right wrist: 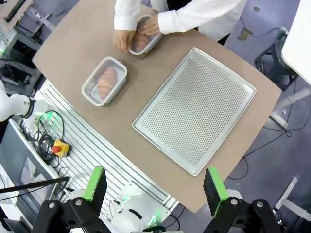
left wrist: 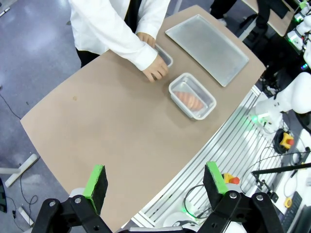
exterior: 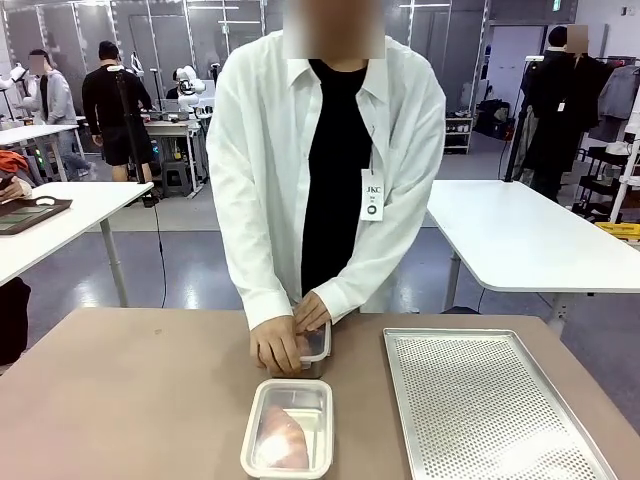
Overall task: Place the bread into the airtight container.
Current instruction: Pick up a Butter Roll and place it into an empty Airtight Container.
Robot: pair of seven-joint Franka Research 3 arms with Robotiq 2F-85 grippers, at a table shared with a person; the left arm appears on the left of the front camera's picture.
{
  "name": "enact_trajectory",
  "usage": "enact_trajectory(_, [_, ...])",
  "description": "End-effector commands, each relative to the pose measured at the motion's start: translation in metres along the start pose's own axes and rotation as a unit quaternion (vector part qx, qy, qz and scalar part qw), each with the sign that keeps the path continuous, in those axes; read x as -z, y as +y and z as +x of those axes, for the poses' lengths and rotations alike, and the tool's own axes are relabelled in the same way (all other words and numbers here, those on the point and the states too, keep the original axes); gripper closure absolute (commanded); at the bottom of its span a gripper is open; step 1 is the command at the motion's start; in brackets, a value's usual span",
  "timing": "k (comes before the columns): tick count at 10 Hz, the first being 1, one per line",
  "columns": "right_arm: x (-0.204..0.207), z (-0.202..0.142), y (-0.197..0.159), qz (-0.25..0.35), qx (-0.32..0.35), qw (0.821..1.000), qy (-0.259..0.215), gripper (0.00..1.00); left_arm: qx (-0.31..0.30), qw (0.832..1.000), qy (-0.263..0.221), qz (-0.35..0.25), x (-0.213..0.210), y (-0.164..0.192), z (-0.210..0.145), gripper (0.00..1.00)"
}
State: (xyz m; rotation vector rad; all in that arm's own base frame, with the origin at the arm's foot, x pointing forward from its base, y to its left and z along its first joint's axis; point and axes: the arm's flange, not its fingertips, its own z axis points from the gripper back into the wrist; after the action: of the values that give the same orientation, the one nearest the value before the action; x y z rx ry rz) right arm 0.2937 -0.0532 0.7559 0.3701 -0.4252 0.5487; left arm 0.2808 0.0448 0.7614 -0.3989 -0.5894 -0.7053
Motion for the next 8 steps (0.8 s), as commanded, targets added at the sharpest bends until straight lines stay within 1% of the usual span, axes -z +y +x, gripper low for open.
enact_trajectory(1, [-0.0032, 0.0007, -0.0019, 0.004, -0.008, 1.0, 0.002, 0.0, 0.008, 1.0, -0.003, -0.005, -0.0005, -0.0011, 0.0003, 0.0])
enact_trajectory(8, [-0.0032, 0.0007, -0.0019, 0.004, -0.008, 1.0, 0.002, 0.0, 0.008, 1.0, -0.003, -0.005, -0.0005, -0.0011, 0.0003, 0.0])
